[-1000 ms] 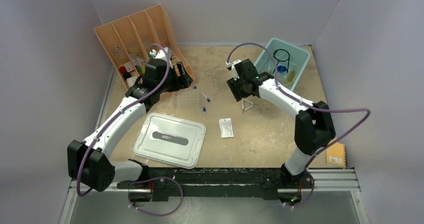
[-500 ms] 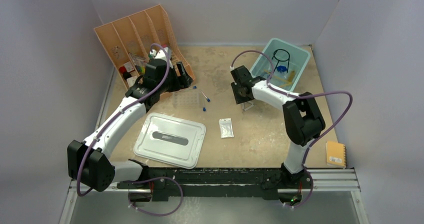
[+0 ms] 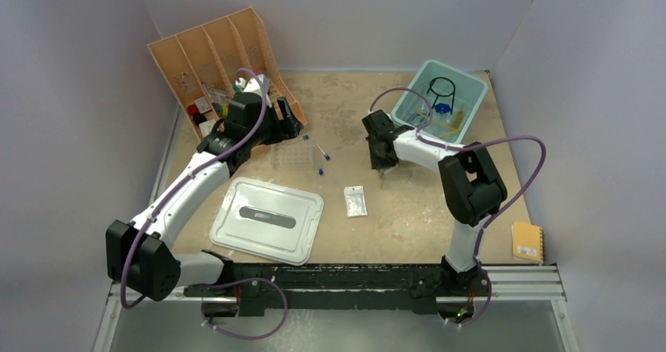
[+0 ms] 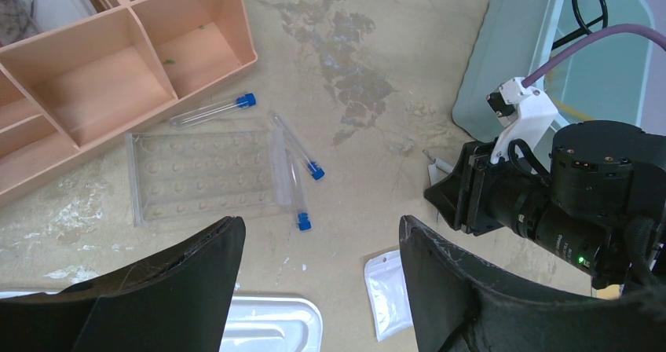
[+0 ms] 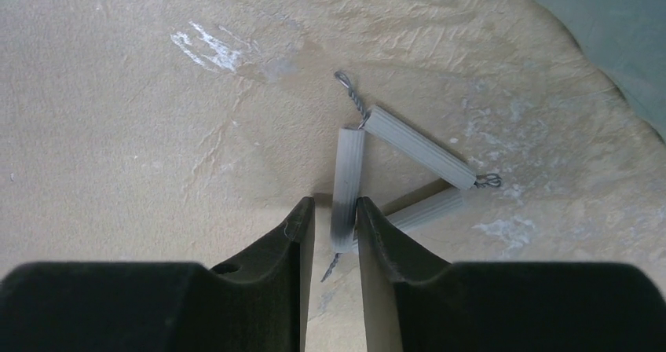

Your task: Organize the chemistry lab equipment

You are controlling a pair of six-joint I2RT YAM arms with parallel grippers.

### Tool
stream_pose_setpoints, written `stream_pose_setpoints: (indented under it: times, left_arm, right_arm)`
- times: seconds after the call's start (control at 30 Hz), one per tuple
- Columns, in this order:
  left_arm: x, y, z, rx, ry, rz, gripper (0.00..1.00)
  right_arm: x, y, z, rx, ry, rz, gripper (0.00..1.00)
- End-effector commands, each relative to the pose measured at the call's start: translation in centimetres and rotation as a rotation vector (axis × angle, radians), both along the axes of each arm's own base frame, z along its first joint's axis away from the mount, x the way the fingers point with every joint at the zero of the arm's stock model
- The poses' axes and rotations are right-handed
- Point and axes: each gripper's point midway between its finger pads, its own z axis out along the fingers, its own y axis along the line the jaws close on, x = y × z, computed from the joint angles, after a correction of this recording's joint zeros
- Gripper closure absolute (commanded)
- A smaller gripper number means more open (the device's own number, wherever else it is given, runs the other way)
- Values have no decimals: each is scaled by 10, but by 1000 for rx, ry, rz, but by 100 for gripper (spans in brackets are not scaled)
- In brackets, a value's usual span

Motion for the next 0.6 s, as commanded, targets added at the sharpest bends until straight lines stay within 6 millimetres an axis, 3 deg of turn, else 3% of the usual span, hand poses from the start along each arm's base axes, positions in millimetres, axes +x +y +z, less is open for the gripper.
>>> stream_pose_setpoints:
  times: [0.0, 0.13, 0.23, 0.33, 0.43, 0.57]
  left_arm:
    - [4, -1, 10, 2, -38, -1, 29]
    - [3, 0, 11, 2, -39, -1, 29]
    - [4, 3, 11, 13, -44, 19, 29]
    - [4, 5, 12, 16, -46, 23, 29]
    - [4, 6, 13, 19, -51, 27, 29]
    - [6, 6, 13, 19, -53, 34, 29]
  right_arm:
    - [-4, 8, -11, 46, 31, -2, 73]
    - [-4, 10, -18, 49, 42, 6, 78]
    - [0, 10, -19, 37, 36, 6, 91]
    - [11, 13, -7, 48, -17, 27, 100]
    - [24, 29, 24, 115, -91, 95, 100]
    - [32, 59, 91, 274, -203, 206, 100]
